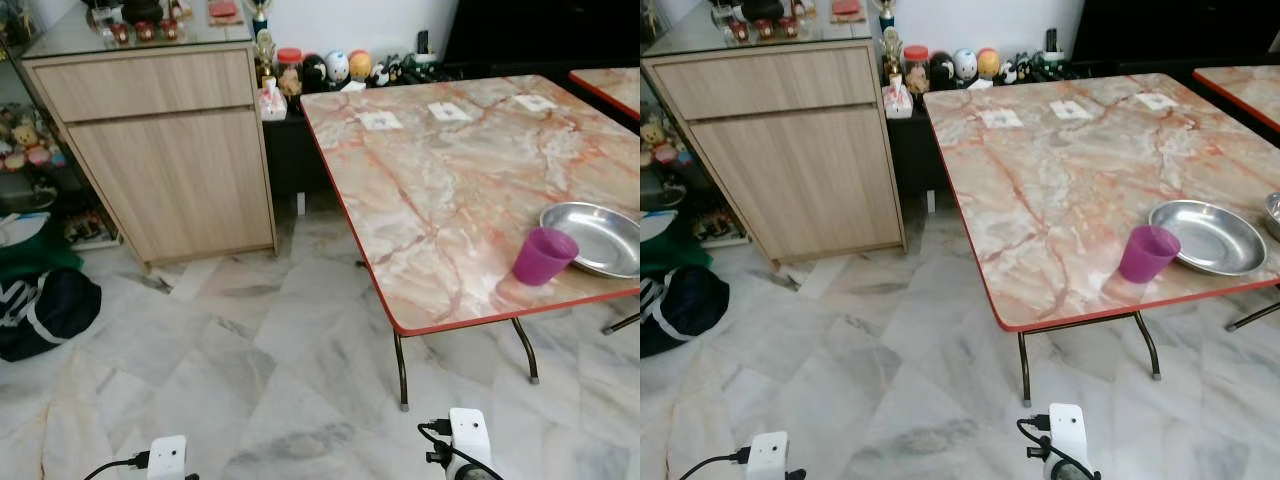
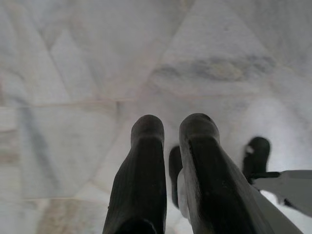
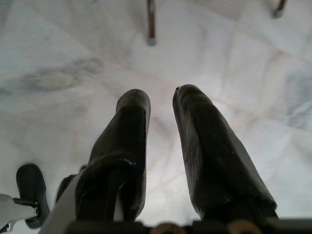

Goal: Setting the table

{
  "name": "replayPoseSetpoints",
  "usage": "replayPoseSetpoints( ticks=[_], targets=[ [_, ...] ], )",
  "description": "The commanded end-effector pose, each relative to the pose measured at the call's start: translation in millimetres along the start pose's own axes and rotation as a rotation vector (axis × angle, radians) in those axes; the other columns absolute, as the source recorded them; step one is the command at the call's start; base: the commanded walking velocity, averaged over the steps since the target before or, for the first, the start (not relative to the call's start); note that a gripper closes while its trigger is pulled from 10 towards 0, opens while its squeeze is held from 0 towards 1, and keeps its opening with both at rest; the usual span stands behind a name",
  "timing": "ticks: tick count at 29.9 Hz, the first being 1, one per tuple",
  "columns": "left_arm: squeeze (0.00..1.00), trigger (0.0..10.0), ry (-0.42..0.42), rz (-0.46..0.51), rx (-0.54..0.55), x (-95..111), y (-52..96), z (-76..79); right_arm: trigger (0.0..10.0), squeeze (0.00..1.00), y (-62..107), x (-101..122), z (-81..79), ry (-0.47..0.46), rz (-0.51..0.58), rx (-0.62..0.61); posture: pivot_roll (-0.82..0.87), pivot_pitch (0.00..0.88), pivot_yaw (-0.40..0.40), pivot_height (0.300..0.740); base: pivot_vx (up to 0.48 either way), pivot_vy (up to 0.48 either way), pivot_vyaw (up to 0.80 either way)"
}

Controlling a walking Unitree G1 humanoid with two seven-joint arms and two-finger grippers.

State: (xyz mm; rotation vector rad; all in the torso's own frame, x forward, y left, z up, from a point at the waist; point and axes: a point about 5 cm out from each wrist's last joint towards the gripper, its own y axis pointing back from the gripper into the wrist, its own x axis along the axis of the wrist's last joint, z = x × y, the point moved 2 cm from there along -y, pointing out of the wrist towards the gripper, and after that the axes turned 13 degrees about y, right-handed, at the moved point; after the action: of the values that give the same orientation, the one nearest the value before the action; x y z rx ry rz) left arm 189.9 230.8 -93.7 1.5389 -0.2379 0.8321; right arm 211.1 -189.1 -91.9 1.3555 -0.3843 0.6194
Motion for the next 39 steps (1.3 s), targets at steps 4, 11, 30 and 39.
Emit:
replayPoseSetpoints(
  ticks=[4,11,30,39],
  targets=[
    [0.00,10.0,-0.271,-0.018,-0.054,18.2,-1.4,-12.9,10.0,0.00,4.1,-21.5,-3.3,-0.295,-0.048,0.026,-0.02,0.000,0.091,0.740,0.000,-0.472,0.00],
    [0.00,10.0,-0.271,-0.024,-0.064,14.9,-1.5,-8.5,10.0,0.00,4.2,-21.8,-0.1,-0.275,-0.046,0.026,-0.03,0.000,0.078,0.740,0.000,-0.472,0.00],
    [0.00,10.0,-0.267,-0.032,-0.053,13.6,-0.8,-13.7,10.0,0.00,4.7,-23.8,-5.5,-0.262,-0.052,0.041,-0.03,0.000,0.085,0.740,0.000,-0.415,0.00],
    [0.00,10.0,-0.239,-0.042,-0.055,9.0,-0.1,-13.8,10.0,0.00,5.2,-25.8,-4.1,-0.246,-0.055,0.035,-0.04,0.000,0.081,0.740,0.000,0.000,0.00]
  ],
)
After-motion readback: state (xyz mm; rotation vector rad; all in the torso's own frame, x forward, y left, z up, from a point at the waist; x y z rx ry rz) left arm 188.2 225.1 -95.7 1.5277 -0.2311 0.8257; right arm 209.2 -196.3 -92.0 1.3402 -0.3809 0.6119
